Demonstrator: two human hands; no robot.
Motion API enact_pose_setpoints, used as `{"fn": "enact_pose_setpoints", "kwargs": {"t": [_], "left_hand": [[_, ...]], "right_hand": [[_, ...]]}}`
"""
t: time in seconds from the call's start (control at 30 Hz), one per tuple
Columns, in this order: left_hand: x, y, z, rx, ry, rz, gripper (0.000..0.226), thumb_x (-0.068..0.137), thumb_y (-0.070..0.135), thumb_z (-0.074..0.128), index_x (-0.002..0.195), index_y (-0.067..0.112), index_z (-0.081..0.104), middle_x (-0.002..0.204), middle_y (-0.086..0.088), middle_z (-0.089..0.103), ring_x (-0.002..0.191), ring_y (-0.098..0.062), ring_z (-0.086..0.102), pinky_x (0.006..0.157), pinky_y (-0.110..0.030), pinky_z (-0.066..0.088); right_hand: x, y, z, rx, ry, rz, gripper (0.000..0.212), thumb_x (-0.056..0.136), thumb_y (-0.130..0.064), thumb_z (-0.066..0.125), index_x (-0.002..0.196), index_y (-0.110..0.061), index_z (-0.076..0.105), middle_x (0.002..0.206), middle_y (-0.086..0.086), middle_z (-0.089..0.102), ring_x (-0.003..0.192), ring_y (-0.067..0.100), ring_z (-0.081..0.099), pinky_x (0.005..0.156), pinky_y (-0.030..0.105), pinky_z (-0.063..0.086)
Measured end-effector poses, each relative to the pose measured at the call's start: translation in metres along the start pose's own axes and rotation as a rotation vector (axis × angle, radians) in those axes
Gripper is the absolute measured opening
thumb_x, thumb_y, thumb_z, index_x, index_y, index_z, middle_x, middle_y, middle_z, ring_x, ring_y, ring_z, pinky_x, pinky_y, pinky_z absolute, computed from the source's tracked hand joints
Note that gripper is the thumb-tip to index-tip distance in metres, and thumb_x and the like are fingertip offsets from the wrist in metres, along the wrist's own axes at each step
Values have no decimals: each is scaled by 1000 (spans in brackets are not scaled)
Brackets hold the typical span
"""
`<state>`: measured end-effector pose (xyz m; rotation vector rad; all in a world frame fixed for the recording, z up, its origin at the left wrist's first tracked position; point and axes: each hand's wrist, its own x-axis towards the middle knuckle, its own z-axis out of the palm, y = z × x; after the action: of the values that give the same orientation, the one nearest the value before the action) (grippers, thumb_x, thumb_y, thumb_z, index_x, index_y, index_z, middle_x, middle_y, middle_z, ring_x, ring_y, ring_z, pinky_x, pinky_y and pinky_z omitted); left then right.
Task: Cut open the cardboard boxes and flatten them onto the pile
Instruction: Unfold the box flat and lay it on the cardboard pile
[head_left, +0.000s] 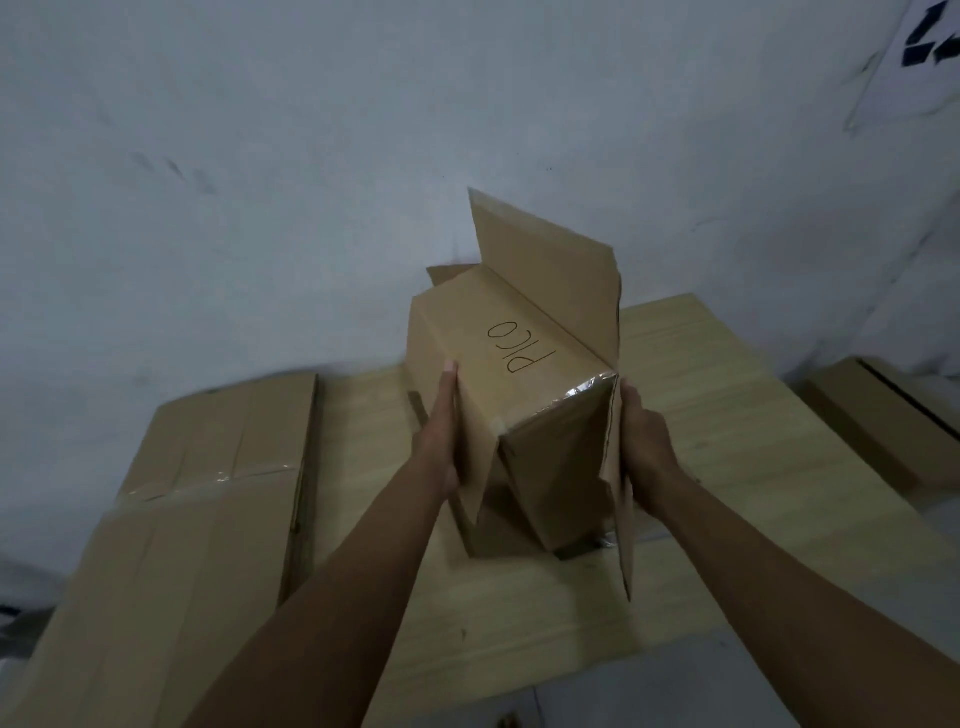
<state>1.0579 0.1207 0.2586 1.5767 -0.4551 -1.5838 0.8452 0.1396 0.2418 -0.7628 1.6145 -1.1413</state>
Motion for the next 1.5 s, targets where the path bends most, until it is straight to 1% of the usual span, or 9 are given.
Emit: {"fn": "enact_pose_setpoints", "kwargs": {"t": [0.13,0.3,0.4,0.6,0.77,1.03,1.2,1.4,1.5], "left_hand": [[-2,6,1,55,329,132,112,50,71,89,135,9,52,128,-5,61,113,-30,59,98,-44,50],[4,18,0,112,387,219,105,49,60,96,129,7,55,123,-5,62,109,-29,60,94,-43,53],[3,16,-2,99,342,219,79,66,46,93,123,6,56,118,-4,59,104,-25,56,87,-38,48],[-25,-15,-28,-277,-124,191,45,100,47,51,127,14,66,107,-6,75,86,-21,74,61,-28,58],[-42,-72,-25,-122,-140,231,81,77,67,69,142,22,55,124,-2,72,113,-15,68,90,-36,50],[-43,-110,-19,-41,-65,444,56,83,56,74,130,29,61,131,3,68,126,-15,61,104,-38,49],[-51,-116,-1,-27,141,418,111,67,95,54,149,20,50,146,4,57,136,-13,51,118,-41,38],[-58,-92,-15,196,110,358,129,54,107,36,143,17,58,147,-3,56,138,-20,48,122,-41,28],[-58,-86,-33,433,110,474,86,87,77,46,143,12,56,149,-9,52,143,-23,42,121,-29,21]], "right_hand": [[-3,-9,-8,22,-43,-143,58,101,-53,34,73,-23,75,90,14,73,92,30,67,84,43,50],[-27,-8,-16,168,-160,-257,59,100,-59,38,64,-25,69,70,5,67,73,17,62,78,38,50],[-24,-7,-16,-73,12,-351,37,97,-53,53,87,-21,69,85,4,70,83,17,65,83,38,52],[-5,-7,-15,-151,255,-210,44,105,-33,43,67,-11,49,74,7,52,80,27,53,74,39,41],[-5,-8,-1,-83,261,-129,42,104,-36,42,102,0,64,104,19,65,98,33,61,90,46,49],[-9,-6,-26,-77,163,-119,50,105,-35,46,105,13,60,87,11,51,75,20,46,58,31,33],[-24,3,-21,-111,21,-124,50,101,-43,52,84,2,67,78,11,64,72,22,58,64,32,42],[-44,18,-8,-81,-173,-71,48,97,-49,55,68,-10,56,63,10,45,59,18,45,62,32,38],[-51,19,-2,-74,-241,-37,52,102,-42,53,60,-11,50,54,5,44,48,16,43,56,28,36]]}}
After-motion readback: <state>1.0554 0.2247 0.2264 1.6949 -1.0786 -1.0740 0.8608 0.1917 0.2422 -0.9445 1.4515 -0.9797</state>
